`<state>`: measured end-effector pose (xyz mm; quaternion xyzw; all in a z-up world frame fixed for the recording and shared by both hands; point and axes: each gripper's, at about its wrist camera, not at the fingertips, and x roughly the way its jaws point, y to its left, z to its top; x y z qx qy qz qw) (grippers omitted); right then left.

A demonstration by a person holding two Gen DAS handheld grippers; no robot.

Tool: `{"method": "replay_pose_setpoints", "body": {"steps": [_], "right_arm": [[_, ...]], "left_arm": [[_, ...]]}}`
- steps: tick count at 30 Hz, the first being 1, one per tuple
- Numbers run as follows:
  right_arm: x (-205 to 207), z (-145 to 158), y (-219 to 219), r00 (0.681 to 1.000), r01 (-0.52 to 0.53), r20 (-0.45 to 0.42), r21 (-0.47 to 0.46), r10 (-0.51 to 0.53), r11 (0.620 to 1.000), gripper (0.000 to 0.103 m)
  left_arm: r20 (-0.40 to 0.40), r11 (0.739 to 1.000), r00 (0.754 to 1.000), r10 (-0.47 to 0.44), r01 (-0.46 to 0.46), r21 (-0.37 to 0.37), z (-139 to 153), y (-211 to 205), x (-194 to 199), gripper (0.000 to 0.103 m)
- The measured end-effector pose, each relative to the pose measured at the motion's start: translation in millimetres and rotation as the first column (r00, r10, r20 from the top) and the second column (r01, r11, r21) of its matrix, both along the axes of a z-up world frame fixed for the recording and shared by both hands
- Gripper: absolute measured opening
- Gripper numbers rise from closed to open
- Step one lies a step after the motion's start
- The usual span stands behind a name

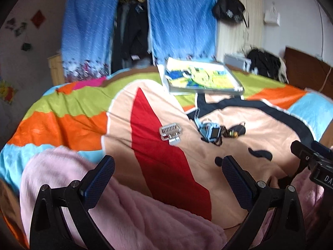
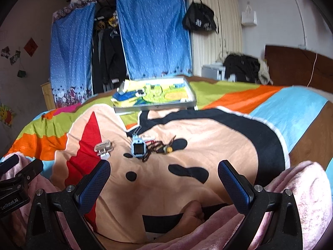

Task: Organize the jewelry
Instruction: 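Grasp the grey rectangular hair clip with the left tool while the right tool grasps the blue smartwatch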

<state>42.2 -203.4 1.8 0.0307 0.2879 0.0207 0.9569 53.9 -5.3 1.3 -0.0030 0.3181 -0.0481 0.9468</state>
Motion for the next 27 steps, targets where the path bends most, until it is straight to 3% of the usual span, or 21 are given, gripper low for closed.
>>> {"method": "replay_pose_setpoints", "body": {"steps": [3,6,11,15,21,27], "right_arm": [[18.0,-3.9,-3.7,0.998,-0.017,-0.063,0.017,0.018,1.0,0.103],[43.4,-8.6,-7.9,0.988,-0.067,-0.134,0.044,0.072,0.997,0.103],[88.8,-19.5,-3.8,0.963,-0.173,-0.2,0.056,0.181,0.983,0.103],[132.1,-34.8,4.9,0.932,-0.254,-0.254,0.054,0.259,0.966,0.102],[189.3,-66.0,20.8,0.881,-0.344,-0.314,0.089,0.354,0.935,0.084],[228.4,-97.9,38.2,0.844,-0.388,-0.355,0.111,0.402,0.915,0.071]], "left_arm": [[-0.068,0.997,0.994,-0.08,0.081,0.002,0.8,0.6,32.4,0.101],[-0.173,0.991,0.977,-0.126,0.117,-0.062,-2.8,8.6,72.1,0.101],[-0.338,0.988,0.935,-0.11,0.064,-0.144,-21.6,29.1,142.3,0.1],[-0.46,0.978,0.881,-0.115,0.018,-0.209,-44.9,42.1,192.2,0.1],[-0.552,0.978,0.824,-0.124,0.009,-0.207,-84.1,41.3,241.6,0.091],[-0.597,0.96,0.782,-0.177,0.005,-0.279,-105.5,44.0,259.7,0.077]]}}
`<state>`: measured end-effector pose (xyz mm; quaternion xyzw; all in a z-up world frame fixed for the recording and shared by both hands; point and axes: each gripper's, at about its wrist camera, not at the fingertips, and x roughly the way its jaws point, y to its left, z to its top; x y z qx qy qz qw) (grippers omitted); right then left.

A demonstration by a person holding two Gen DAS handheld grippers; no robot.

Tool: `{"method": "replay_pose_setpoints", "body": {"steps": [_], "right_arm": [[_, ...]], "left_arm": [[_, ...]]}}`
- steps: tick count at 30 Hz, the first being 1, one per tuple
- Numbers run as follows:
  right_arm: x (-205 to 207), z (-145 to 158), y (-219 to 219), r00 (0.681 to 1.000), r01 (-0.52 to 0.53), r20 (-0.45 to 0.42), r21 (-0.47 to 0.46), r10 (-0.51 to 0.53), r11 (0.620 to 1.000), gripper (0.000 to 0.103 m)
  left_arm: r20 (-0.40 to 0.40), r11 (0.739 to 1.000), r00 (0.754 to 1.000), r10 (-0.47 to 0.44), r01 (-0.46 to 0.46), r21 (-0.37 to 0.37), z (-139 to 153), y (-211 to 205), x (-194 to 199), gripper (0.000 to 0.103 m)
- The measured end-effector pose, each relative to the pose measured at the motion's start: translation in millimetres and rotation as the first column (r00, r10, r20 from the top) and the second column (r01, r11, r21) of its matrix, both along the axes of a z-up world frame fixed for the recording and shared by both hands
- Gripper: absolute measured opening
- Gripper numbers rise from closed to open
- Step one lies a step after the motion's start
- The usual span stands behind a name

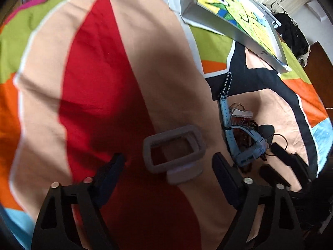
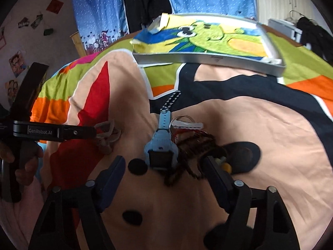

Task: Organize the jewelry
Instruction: 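Grasp the grey rectangular hair clip with the left tool while the right tool grasps the blue smartwatch, then carry the clip and watch onto the silver tray and open both tools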

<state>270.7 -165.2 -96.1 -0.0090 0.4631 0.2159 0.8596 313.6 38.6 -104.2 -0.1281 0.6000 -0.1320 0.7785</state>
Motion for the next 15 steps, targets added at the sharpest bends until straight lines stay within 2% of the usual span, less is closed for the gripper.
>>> {"method": "replay_pose_setpoints", "body": {"steps": [4,7,8,9,15], "right_arm": [[16.3,-14.6,9.2,0.999,-0.022,-0.026,0.011,0.022,1.0,0.064],[23.2,-24.5,15.1,0.999,-0.027,-0.033,-0.012,0.027,1.0,0.055],[24.9,-27.3,15.6,0.999,-0.025,-0.04,-0.019,0.025,0.999,0.046],[25.5,-29.4,15.6,0.999,-0.023,-0.049,-0.018,0.022,1.0,0.043],[18.7,-25.4,12.0,1.0,-0.01,-0.023,0.001,0.01,1.0,0.042]], "left_arm": [[-0.027,1.0,1.0,-0.016,0.015,-0.018,-10.8,2.8,5.5,0.06],[-0.011,1.0,1.0,-0.01,0.01,-0.015,-9.4,8.7,4.8,0.06],[-0.007,1.0,1.0,-0.009,0.009,-0.013,-8.3,10.3,3.9,0.06],[0.001,1.0,1.0,-0.002,0.002,-0.01,-6.0,14.2,1.4,0.06],[0.054,1.0,0.998,0.027,-0.026,-0.017,5.9,23.5,-13.8,0.06]]}}
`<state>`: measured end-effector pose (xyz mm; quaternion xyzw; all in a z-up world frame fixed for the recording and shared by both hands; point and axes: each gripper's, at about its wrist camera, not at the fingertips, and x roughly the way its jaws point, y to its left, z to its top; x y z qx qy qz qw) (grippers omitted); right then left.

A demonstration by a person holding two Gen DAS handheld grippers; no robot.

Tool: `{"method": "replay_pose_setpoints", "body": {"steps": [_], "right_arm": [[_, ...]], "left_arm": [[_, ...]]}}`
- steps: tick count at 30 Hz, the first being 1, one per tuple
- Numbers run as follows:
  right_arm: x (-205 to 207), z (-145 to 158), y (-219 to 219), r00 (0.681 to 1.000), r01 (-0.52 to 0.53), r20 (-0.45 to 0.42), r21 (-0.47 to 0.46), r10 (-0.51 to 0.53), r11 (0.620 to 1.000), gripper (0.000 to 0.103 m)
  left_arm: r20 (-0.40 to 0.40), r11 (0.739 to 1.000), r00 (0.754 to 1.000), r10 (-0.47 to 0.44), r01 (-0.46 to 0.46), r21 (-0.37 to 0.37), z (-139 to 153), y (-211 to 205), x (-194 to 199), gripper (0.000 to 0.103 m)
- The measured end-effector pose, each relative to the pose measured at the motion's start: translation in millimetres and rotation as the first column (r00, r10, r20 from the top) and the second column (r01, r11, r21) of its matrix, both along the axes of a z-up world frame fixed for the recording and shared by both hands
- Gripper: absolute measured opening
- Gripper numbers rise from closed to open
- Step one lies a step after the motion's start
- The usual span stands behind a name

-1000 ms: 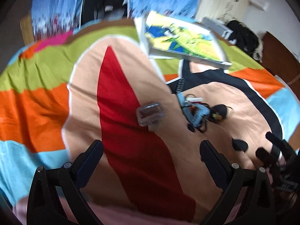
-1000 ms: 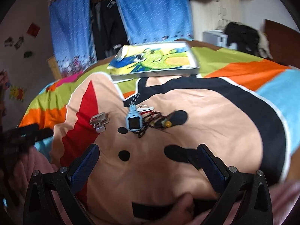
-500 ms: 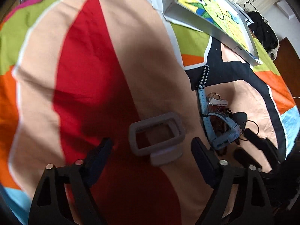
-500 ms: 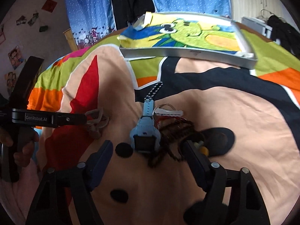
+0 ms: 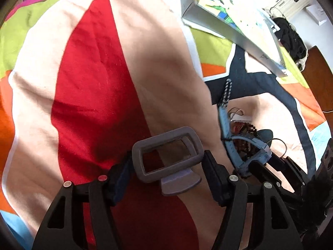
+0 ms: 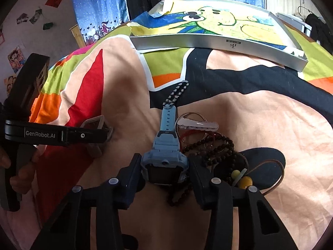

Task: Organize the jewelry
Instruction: 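Carry the clip and watch onto the silver tray and open both tools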

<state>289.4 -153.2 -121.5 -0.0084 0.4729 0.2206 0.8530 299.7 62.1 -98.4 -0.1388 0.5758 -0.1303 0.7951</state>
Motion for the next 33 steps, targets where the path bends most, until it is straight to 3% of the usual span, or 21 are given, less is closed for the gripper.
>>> {"method": "replay_pose_setpoints", "body": {"steps": [12,16,22,26,29,33], "right_arm": [[-27.6,50.5,-1.4,0.984,-0.052,0.175,0.098,0.035,0.994,0.042],[-22.7,69.5,-14.7,0.986,-0.035,0.169,0.191,0.002,0.981,0.042],[5.4,101.8,-33.1,0.974,-0.014,0.222,0.214,-0.035,0.977,0.042],[54.1,116.0,-45.2,0.952,0.03,0.293,0.194,-0.087,0.981,0.042],[99.5,113.0,-54.8,0.943,0.059,0.308,0.205,-0.122,0.977,0.042],[157.1,94.0,-64.4,0.943,0.121,0.28,0.221,-0.182,0.968,0.042]], "left_arm": [[0.233,1.0,0.973,0.0,0.004,-0.019,66.2,-10.2,-16.0,0.06],[0.28,1.0,0.96,-0.001,0.007,-0.02,84.9,-21.9,1.6,0.06],[0.358,1.0,0.934,0.006,0.003,-0.026,109.5,-45.4,64.8,0.06],[0.409,1.0,0.913,-0.001,0.003,-0.006,117.4,-56.1,120.8,0.06],[0.393,1.0,0.919,-0.004,-0.001,0.011,106.2,-66.1,163.2,0.06],[0.319,1.0,0.948,0.012,-0.017,0.014,82.1,-74.8,208.8,0.06]]}}
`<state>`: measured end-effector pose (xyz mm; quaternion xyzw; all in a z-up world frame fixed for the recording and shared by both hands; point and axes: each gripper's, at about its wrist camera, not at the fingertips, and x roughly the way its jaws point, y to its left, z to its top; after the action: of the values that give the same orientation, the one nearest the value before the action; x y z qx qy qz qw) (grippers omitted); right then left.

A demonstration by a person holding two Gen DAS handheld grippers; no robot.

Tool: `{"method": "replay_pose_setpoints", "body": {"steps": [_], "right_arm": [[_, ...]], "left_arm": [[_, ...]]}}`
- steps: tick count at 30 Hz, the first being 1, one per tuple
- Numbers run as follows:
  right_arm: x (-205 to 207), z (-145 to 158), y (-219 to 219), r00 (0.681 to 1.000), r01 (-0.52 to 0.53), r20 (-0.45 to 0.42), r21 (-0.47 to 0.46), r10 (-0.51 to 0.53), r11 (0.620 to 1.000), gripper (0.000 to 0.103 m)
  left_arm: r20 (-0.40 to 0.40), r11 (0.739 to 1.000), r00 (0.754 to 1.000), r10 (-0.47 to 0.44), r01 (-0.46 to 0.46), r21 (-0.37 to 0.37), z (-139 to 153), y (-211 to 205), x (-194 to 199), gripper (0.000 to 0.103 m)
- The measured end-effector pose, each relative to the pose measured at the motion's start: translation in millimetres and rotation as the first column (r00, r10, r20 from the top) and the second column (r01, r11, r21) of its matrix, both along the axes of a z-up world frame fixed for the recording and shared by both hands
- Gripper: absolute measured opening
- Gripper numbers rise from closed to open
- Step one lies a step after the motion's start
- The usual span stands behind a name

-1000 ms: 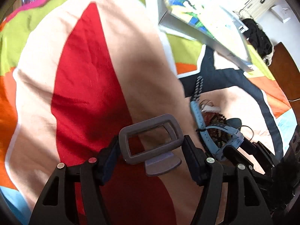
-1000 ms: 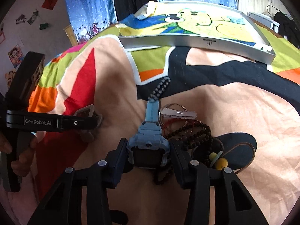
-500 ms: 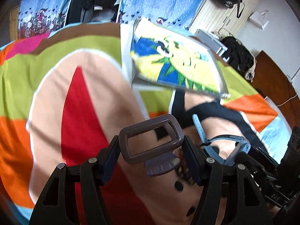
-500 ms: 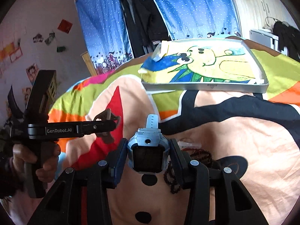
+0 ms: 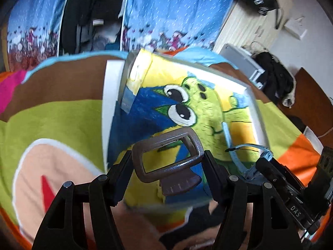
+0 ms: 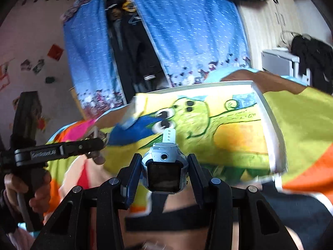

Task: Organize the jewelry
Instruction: 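Carry the clip and watch onto the silver tray and open both tools, then move both tools back toward the remaining jewelry pile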

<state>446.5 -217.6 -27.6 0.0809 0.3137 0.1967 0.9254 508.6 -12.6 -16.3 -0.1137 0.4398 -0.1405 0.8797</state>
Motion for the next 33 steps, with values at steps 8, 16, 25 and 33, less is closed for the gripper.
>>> {"method": "replay_pose_setpoints", "body": {"steps": [8,16,25,33], "right_arm": [[27.4,-27.1,-16.6,0.998,0.056,-0.026,-0.051,-0.058,0.997,0.043],[11.2,-18.3,-29.4,0.995,0.1,-0.005,-0.083,-0.1,0.992,0.061],[-68.1,27.9,-34.8,0.989,0.118,0.1,-0.102,-0.107,0.988,0.094],[-159.1,55.9,-26.3,0.979,0.107,0.186,-0.12,-0.083,0.987,0.103]], "left_arm": [[-0.034,0.998,0.999,0.03,-0.028,0.056,-23.5,-6.6,15.6,0.062],[0.069,0.988,0.991,0.112,-0.118,0.096,-0.3,-7.8,-22.4,0.085],[0.236,0.985,0.964,0.125,-0.149,0.088,43.6,-1.2,-127.1,0.085],[0.332,0.981,0.936,0.113,-0.159,0.115,62.8,7.5,-228.2,0.086]]}}
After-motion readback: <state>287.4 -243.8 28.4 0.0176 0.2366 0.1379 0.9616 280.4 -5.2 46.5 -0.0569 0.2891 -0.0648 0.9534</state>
